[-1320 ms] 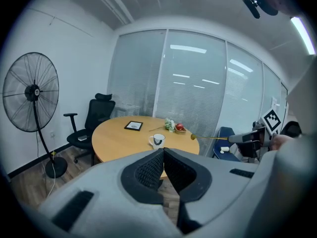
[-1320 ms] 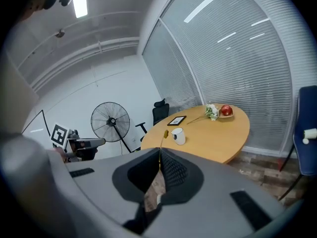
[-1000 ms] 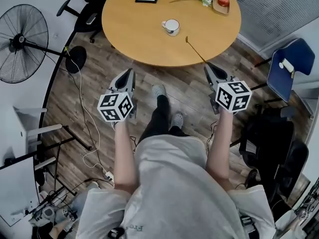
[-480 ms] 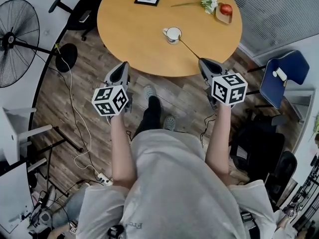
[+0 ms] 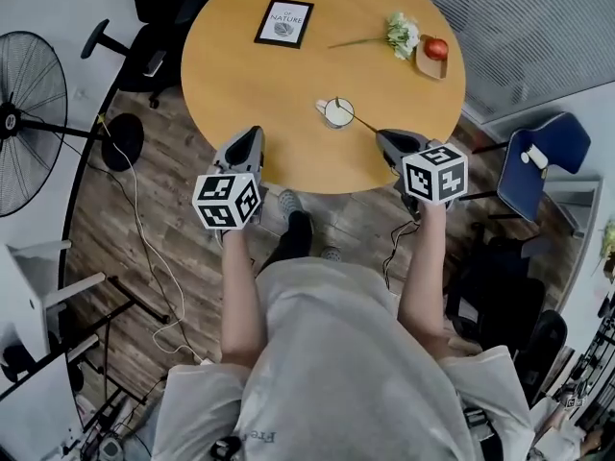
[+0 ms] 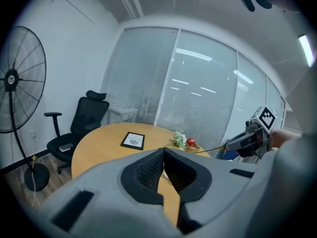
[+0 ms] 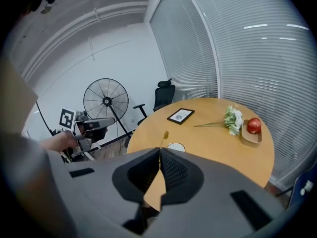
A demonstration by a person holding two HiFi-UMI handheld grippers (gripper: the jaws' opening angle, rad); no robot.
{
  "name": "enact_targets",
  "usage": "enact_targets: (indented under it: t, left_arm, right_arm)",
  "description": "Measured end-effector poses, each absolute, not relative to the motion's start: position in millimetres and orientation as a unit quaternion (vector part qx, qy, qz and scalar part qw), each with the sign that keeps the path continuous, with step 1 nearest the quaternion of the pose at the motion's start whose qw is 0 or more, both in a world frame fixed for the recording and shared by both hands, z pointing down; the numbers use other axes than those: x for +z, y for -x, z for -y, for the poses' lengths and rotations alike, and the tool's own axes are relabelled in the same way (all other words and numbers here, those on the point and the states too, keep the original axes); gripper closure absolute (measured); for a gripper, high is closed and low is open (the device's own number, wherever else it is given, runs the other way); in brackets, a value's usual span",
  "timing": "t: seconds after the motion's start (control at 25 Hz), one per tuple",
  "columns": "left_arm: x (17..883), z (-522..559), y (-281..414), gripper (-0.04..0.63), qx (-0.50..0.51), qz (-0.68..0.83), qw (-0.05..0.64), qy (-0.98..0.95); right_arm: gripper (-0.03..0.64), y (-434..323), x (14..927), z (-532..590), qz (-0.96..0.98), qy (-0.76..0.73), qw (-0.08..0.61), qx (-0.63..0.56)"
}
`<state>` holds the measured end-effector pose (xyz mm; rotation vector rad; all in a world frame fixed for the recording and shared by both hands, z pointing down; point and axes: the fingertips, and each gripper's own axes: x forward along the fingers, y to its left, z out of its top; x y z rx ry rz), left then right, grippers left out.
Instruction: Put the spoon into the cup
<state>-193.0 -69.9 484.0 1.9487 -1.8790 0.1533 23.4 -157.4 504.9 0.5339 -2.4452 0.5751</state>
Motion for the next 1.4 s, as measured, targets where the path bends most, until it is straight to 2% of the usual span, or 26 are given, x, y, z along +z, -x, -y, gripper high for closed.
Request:
enact_targets:
  t: [0.4,0.6,1.0,1.4]
  left_arm:
    - [506.5,128.3,155.2,0.586,0.088,0.590,0.220,-0.772]
    - [512.8,147.4,136.4,0.586,0.102,0.544,0.215,-0.805]
    - [525.4,164.6,128.9,0.586,0.111,0.491,0.217,-0.837]
    - [525.8,185.2,131.3,0.586,0.114,0.488,0.213,-0.838]
  right_arm:
    - [0.615,-15.4,532.4,186.4,0.899,-0.154,0.350,0.213]
    - [0.615,-12.8,547.4,191.0,0.890,-0.153,0.358,0.237]
    - [0.615,-10.2,563.6,197.4,0.873,-0.163,0.393,0.237]
    - [0.615,-6.6,582.2,210.4,0.859,-0.106,0.437,0.243]
